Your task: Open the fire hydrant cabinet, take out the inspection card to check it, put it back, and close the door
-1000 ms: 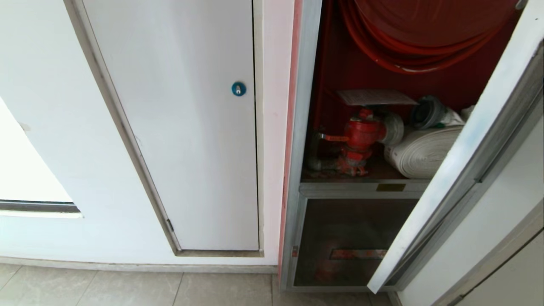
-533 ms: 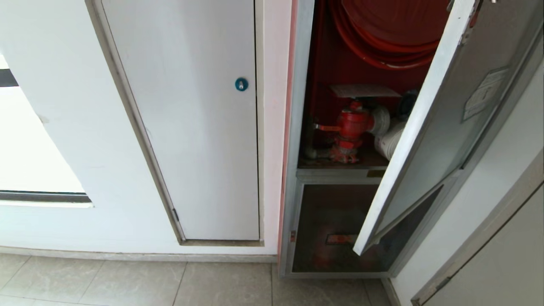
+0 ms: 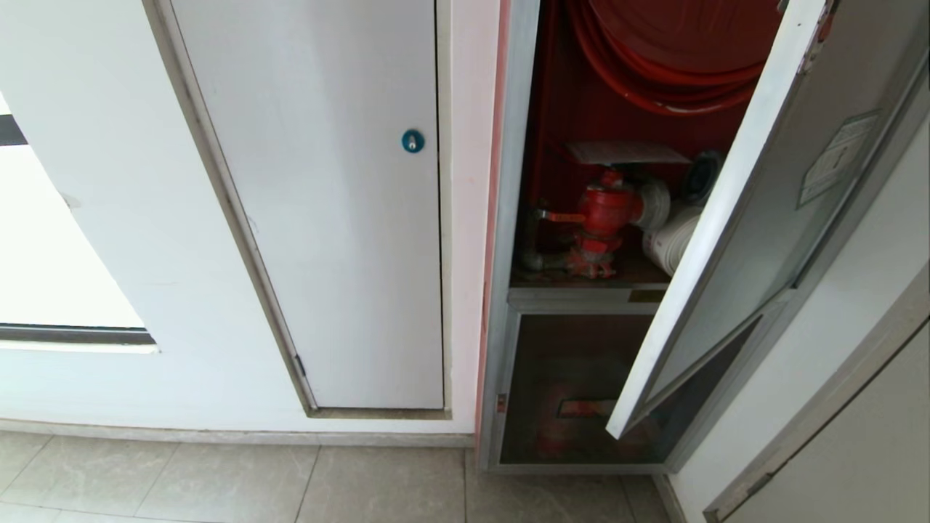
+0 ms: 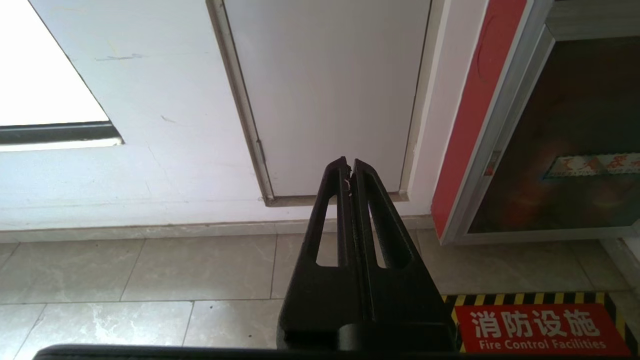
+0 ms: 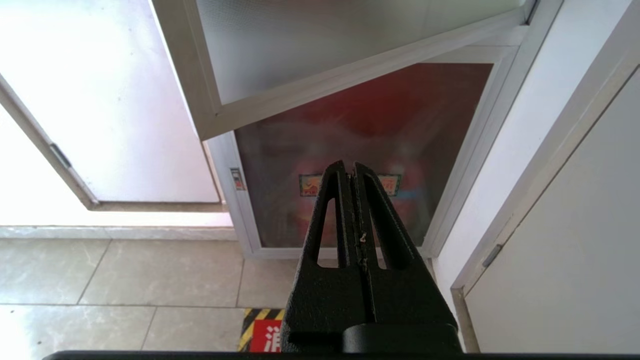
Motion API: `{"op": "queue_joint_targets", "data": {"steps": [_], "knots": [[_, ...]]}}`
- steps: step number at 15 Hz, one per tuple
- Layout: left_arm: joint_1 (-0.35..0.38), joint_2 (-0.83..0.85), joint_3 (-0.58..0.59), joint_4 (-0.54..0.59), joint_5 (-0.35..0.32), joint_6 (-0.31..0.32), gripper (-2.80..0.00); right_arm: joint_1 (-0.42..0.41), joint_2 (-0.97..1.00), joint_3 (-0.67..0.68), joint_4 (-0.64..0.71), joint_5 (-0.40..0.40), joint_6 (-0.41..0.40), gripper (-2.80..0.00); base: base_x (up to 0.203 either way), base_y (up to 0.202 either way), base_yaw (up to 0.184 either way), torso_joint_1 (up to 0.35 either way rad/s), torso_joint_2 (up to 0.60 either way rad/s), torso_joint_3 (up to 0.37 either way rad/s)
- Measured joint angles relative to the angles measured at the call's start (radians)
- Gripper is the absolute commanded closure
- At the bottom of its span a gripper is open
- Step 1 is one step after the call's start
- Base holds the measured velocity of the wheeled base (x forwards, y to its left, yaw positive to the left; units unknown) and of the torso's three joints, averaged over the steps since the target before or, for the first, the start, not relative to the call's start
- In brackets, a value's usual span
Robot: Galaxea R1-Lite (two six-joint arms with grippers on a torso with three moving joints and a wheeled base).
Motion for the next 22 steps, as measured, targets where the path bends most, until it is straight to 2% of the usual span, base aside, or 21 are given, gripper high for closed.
{"op": "queue_joint_targets", "data": {"steps": [22], "knots": [[0.0, 0.0, 0.0, 0.0, 0.0, -0.003, 0.0, 0.0, 0.0, 0.0, 0.0, 0.0, 0.0, 0.0, 0.0, 0.0, 0.0, 0.0, 0.0, 0.0]]}}
